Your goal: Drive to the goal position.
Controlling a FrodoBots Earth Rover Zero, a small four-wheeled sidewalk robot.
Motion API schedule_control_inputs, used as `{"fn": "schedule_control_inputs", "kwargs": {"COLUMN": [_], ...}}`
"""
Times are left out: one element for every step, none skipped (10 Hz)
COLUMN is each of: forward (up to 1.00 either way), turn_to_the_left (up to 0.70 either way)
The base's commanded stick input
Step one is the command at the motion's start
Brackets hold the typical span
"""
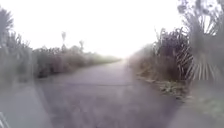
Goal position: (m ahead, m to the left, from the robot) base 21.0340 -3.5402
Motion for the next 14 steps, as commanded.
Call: {"fn": "schedule_control_inputs", "kwargs": {"forward": [0.70,0.70,0.70,0.70,0.70,0.70,0.70,0.70,0.70,0.70,0.70,0.70,0.70,0.70], "turn_to_the_left": [-0.14,-0.14,-0.14,0.00,0.00,0.00,0.00,0.00,0.00,0.00,0.00,0.00,0.00,0.00]}}
